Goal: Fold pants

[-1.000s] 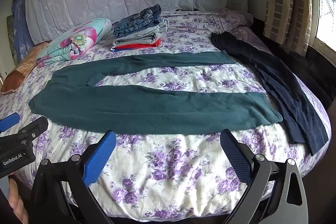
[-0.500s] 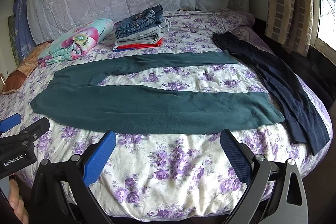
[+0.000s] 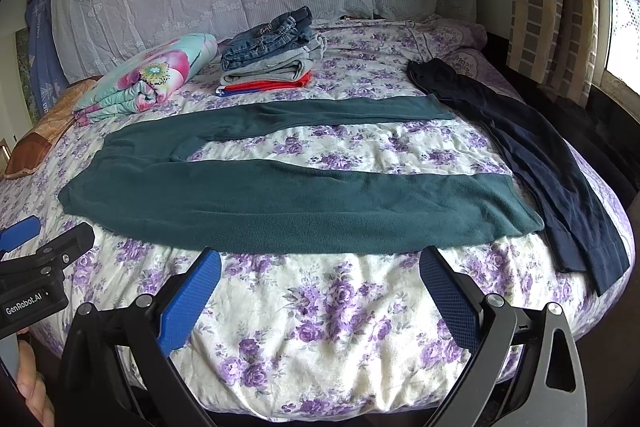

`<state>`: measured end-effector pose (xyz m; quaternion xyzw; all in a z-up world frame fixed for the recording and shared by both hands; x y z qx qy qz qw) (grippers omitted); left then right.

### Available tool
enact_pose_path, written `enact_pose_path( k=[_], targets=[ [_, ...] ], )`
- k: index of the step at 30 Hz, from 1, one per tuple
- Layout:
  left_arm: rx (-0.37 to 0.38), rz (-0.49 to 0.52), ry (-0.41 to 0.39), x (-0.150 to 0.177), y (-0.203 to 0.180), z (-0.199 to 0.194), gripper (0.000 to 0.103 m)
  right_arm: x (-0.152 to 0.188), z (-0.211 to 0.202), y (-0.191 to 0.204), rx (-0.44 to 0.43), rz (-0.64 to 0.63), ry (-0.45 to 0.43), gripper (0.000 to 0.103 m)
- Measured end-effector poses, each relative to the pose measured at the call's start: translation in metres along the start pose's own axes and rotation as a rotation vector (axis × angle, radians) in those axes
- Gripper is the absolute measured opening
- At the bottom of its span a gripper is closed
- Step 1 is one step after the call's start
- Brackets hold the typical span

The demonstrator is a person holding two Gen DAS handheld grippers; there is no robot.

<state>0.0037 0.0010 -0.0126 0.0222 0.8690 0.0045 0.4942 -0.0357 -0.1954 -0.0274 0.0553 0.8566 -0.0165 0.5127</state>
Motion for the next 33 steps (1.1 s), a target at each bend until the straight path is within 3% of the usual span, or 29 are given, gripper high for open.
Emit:
enact_pose_path(
  k=[33],
  targets=[
    [0.002,-0.003,0.005,0.0019,0.0009,0.0009,0.098,0.0023,0.0029,0.0026,-0.001,0.001,0.006,0.099]
  ],
)
Point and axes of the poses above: each gripper's, at about its wrist camera, not at the fingertips, and z roughly the way its jaws point, y to its left, x to its underside, the point moved 1 cm from there along z, roughly the way its jaws point, and after that the axes turned 13 degrees about -y, right-handed, at the moved point
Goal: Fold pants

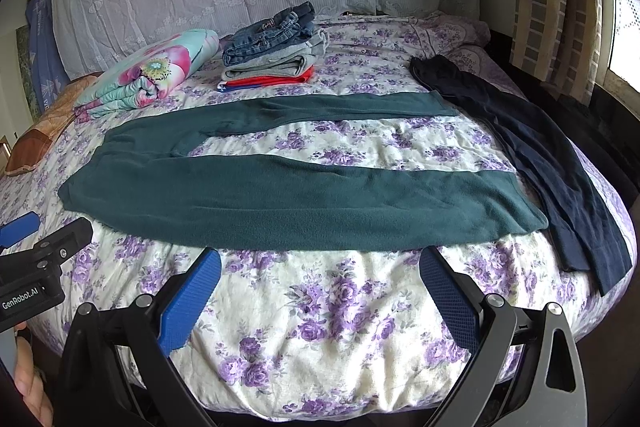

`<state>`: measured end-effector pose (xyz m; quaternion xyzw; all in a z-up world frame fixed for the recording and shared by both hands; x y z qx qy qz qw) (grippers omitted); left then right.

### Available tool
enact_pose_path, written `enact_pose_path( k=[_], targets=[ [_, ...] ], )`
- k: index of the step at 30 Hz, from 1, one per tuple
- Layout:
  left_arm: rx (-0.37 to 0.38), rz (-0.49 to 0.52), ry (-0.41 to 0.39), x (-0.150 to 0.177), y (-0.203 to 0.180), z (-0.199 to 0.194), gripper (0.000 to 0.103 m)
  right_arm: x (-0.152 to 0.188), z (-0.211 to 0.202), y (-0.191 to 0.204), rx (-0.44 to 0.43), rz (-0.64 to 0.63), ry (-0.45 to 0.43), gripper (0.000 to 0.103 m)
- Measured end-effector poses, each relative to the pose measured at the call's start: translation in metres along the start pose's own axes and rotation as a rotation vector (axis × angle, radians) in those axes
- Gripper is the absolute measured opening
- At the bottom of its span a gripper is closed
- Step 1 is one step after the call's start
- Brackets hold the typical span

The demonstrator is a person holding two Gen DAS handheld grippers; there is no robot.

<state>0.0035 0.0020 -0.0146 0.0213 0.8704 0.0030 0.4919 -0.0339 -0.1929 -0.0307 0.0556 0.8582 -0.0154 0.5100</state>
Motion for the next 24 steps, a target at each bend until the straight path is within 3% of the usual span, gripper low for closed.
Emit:
enact_pose_path(
  k=[19,24],
  targets=[
    [-0.002,-0.007,0.022,0.006,0.008,0.008,0.098,0.003,0.003,0.003,-0.005,0.002,0.010,0.099],
    [0.069,-0.080,0.200,0.013,0.041,0.053,0.098,0.008,0.005,-0.004,0.004,0.015,0.029,0.099]
  ],
)
Point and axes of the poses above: each gripper's, at about its wrist camera, not at the fingertips, and z roughly the way its jaws point, y to its left, x to its underside, the point moved 1 cm from there along z, roughly the way its jaws point, and after that the axes turned 13 degrees about -y, right-handed, at the moved point
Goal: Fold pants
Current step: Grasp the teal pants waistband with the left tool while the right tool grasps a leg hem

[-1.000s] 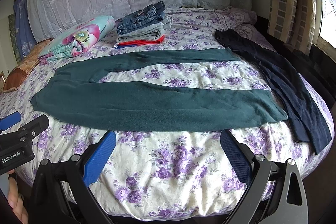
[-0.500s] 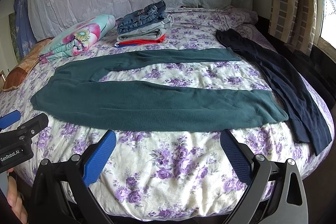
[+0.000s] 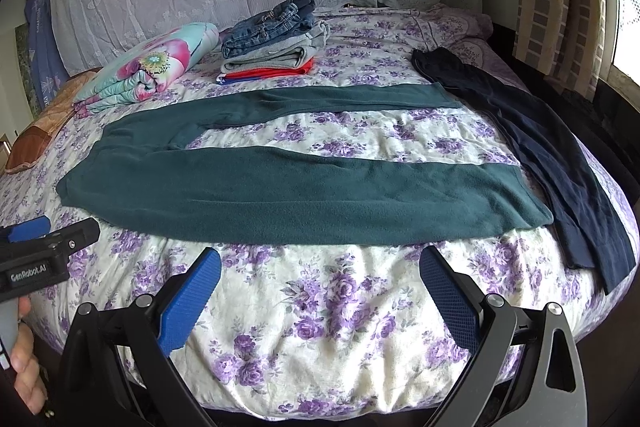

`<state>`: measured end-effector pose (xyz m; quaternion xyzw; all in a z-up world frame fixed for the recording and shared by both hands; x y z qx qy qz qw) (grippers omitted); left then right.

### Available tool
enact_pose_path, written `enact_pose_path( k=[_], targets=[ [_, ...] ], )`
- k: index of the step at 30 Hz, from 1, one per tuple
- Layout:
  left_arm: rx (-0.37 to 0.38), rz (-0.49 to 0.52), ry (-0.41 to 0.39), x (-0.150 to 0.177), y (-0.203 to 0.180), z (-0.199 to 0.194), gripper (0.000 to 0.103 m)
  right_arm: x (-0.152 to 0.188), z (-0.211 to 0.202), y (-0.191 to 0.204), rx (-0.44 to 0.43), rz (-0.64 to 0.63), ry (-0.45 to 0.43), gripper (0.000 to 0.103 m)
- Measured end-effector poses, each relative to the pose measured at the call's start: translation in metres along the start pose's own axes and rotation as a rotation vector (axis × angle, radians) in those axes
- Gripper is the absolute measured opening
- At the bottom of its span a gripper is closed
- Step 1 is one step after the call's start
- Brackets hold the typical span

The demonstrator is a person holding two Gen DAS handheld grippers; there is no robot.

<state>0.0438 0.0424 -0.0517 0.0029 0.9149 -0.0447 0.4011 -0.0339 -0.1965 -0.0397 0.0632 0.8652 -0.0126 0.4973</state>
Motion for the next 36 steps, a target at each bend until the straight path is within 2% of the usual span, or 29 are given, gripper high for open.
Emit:
enact_pose_path(
  k=[4,8,11,16,18,19,20,22,24,28,30,32,36],
  targets=[
    [0.066,-0.213,0.116,-0.015,0.072,0.036,0.098,0.001,0.006,-0.005,0.002,0.009,0.004,0.099],
    [0.031,-0.380,0.147,-0.020,0.136,0.057,0.098,0.002,0.008,-0.001,-0.009,0.004,0.015,0.100],
    [0.035,-0.418,0.157,-0.025,0.158,0.070,0.098,0.003,0.011,0.003,-0.018,-0.002,0.028,0.099],
    [0.028,-0.405,0.166,-0.043,0.170,0.100,0.096,0.002,0.010,0.005,-0.016,-0.007,0.032,0.099],
    [-0.008,-0.382,0.154,-0.052,0.173,0.112,0.063,0.002,0.010,0.002,-0.022,0.007,0.032,0.099],
    [-0.073,-0.359,0.142,-0.057,0.176,0.116,0.029,0.002,0.010,-0.001,-0.039,0.027,0.036,0.099],
    [-0.080,-0.365,0.129,-0.058,0.181,0.117,0.013,0.002,0.010,-0.004,-0.064,0.055,0.044,0.099],
    [-0.030,-0.430,0.106,-0.056,0.193,0.115,0.007,0.005,0.012,-0.012,-0.123,0.109,0.076,0.099],
    [-0.043,-0.433,0.067,-0.050,0.196,0.104,0.006,0.007,0.013,-0.022,-0.134,0.137,0.082,0.099],
    [-0.102,-0.434,-0.017,-0.021,0.205,0.059,0.006,0.002,0.007,-0.068,0.014,0.132,0.052,0.099],
    [-0.110,-0.452,-0.009,-0.011,0.213,0.055,0.006,-0.002,0.009,-0.099,0.120,0.134,0.059,0.099],
    [-0.117,-0.412,0.013,-0.006,0.211,0.060,0.007,-0.007,0.016,-0.134,0.203,0.163,0.085,0.099],
    [-0.186,-0.319,-0.001,-0.009,0.198,0.059,0.010,-0.008,0.040,-0.193,0.149,0.385,0.169,0.099]
  ],
)
Point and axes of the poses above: each gripper's, at about its wrist camera, not at the fingertips, and z roughly the way its jaws point, y to its left, x to its underside, the point moved 1 cm from there along z, roughly the way its jaws point, and after that the axes turned 13 degrees about -y, right-handed, at the moved point
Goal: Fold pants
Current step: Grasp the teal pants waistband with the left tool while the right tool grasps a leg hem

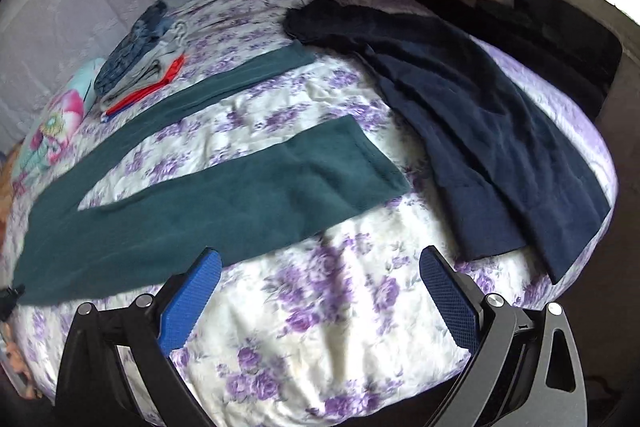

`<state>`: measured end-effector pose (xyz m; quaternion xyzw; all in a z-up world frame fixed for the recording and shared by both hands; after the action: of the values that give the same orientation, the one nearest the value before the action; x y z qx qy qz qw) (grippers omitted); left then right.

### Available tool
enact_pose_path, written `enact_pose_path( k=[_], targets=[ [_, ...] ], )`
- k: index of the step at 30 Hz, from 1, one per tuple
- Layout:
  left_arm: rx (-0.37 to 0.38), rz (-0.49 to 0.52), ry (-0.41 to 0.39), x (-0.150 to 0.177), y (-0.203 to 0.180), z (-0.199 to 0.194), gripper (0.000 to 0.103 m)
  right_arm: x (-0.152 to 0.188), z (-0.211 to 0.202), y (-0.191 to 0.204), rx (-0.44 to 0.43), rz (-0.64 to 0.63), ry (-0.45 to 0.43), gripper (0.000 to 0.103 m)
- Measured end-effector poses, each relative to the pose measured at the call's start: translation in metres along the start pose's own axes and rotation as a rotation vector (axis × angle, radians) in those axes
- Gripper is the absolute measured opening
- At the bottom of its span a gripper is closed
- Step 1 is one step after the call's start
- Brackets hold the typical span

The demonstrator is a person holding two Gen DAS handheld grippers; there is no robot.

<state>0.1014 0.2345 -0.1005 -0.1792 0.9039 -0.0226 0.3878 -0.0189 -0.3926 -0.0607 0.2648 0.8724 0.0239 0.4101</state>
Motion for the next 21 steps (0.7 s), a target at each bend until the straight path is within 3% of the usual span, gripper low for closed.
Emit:
enact_pose_path(
  k=[6,9,10,11,12,13,16,21],
  targets=[
    [0.008,0.007,0.010,-0.001,-0.001,0.003,0.010,-0.009,0.051,-0.020,-0.039,0.135,0.117,0.096],
    [0.018,0.003,0.017,-0.002,0.000,0.004,0.011,-0.015,0.073,-0.017,0.004,0.128,0.089,0.078],
    [0.015,0.007,0.016,-0.002,-0.001,0.004,0.011,-0.019,0.077,-0.016,0.002,0.122,0.069,0.041],
    [0.011,0.010,0.016,-0.002,-0.002,0.004,0.011,-0.021,0.082,-0.014,-0.059,0.151,0.072,0.006],
    [0.006,0.013,0.016,-0.001,-0.003,0.003,0.011,-0.022,0.089,-0.013,-0.136,0.194,0.091,0.005],
    [0.000,0.018,0.016,-0.001,-0.004,0.002,0.011,-0.024,0.091,-0.009,-0.139,0.178,0.089,0.005],
    [-0.006,0.027,0.012,0.001,-0.005,-0.005,0.009,-0.037,0.079,-0.001,-0.034,0.071,0.007,0.005],
    [-0.009,0.039,0.025,0.009,-0.002,-0.013,0.009,-0.034,0.071,-0.019,0.003,0.086,0.032,0.005]
  ],
)
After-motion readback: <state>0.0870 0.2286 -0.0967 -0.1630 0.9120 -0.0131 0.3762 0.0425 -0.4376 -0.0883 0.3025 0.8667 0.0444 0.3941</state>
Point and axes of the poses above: each gripper's, at about its wrist camera, not at the fingertips, and z roughly the way its jaws point, y to its left, x to its underside, the point moved 1 cm from there along z, roughly the way its jaws point, and after that the axes turned 13 degrees about -y, right-handed, at the moved point
